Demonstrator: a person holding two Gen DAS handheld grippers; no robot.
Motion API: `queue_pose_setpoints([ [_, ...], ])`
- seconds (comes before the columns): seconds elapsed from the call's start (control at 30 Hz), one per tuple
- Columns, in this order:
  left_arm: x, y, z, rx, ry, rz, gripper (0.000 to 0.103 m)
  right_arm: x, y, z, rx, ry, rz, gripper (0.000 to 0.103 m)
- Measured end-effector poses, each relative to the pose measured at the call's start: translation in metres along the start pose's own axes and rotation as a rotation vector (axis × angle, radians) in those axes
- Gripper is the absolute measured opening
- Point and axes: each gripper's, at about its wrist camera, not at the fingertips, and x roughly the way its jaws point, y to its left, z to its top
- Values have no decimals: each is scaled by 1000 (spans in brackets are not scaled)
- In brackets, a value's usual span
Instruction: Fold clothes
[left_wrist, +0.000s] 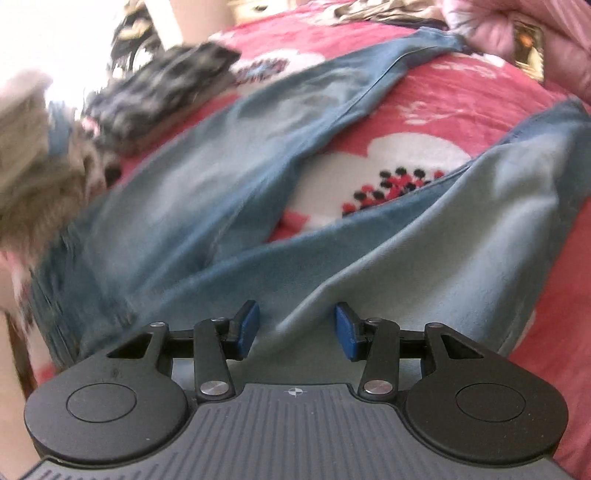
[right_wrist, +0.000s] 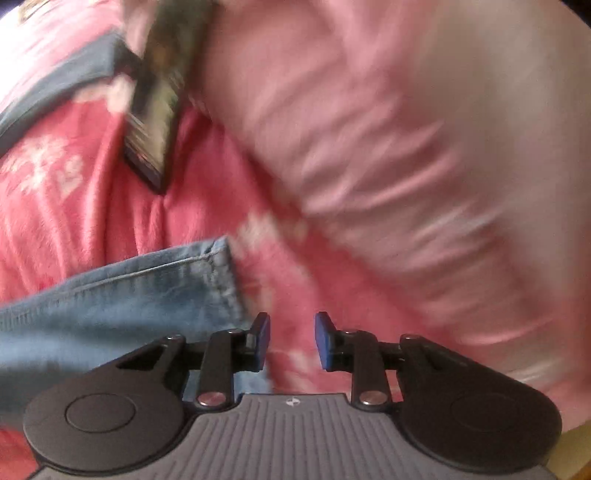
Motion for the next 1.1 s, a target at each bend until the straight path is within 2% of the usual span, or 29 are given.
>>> queue_pose_setpoints([
  [0.03, -1, -1, 2, 24, -11, 1, 45, -15, 9, 1, -71, -39, -10, 33],
  [0.07, -2, -2, 4, 48, -23, 1, 45, -29, 26, 2, -165, -86, 29, 33],
  [0.1, -2, -3, 5, 71, -34, 2, 45, -40, 46, 3, -256, -124, 92, 34],
  [0.13, 2, -3, 11, 95, -35, -23, 45, -48, 71, 4, -347, -160, 163, 38],
  [0.23, 26, -13, 24, 213, -20, -87, 45, -54, 158, 5, -627, -259, 372, 42],
  [0.3, 42, -17, 30, 267, 1, -129, 44, -48, 221, 3, -794, -288, 457, 43],
  [0.37, 51, -21, 31, 310, 4, -157, 43, -30, 267, 3, -914, -280, 486, 43],
  [0.4, 55, -23, 32, 326, 11, -167, 43, -22, 284, 3, -944, -268, 502, 43],
  [0.47, 55, -24, 33, 348, 22, -194, 35, -10, 307, 1, -1002, -216, 560, 43],
  [0.57, 50, -29, 33, 406, 31, -232, 35, -11, 326, -13, -1100, -213, 607, 43],
  [0.67, 50, -34, 31, 439, 35, -233, 35, -6, 328, -27, -1157, -239, 573, 43],
  [0.73, 54, -37, 32, 437, 39, -232, 35, -3, 328, -30, -1139, -241, 566, 43],
  [0.77, 56, -39, 33, 436, 38, -229, 34, -4, 328, -32, -1139, -243, 566, 41],
  [0.83, 57, -45, 32, 438, 30, -206, 33, -9, 329, -38, -1155, -262, 556, 13],
  [0.87, 56, -49, 31, 442, 19, -191, 31, -14, 327, -43, -1179, -289, 533, 9],
  [0.9, 54, -52, 30, 447, 8, -176, 29, -20, 325, -46, -1190, -310, 526, 5],
  [0.97, 50, -61, 23, 470, -17, -144, 14, -32, 318, -46, -1175, -367, 520, 5],
  [1.1, 36, -63, 22, 451, -69, -91, 8, -42, 317, -40, -1165, -458, 485, 4],
])
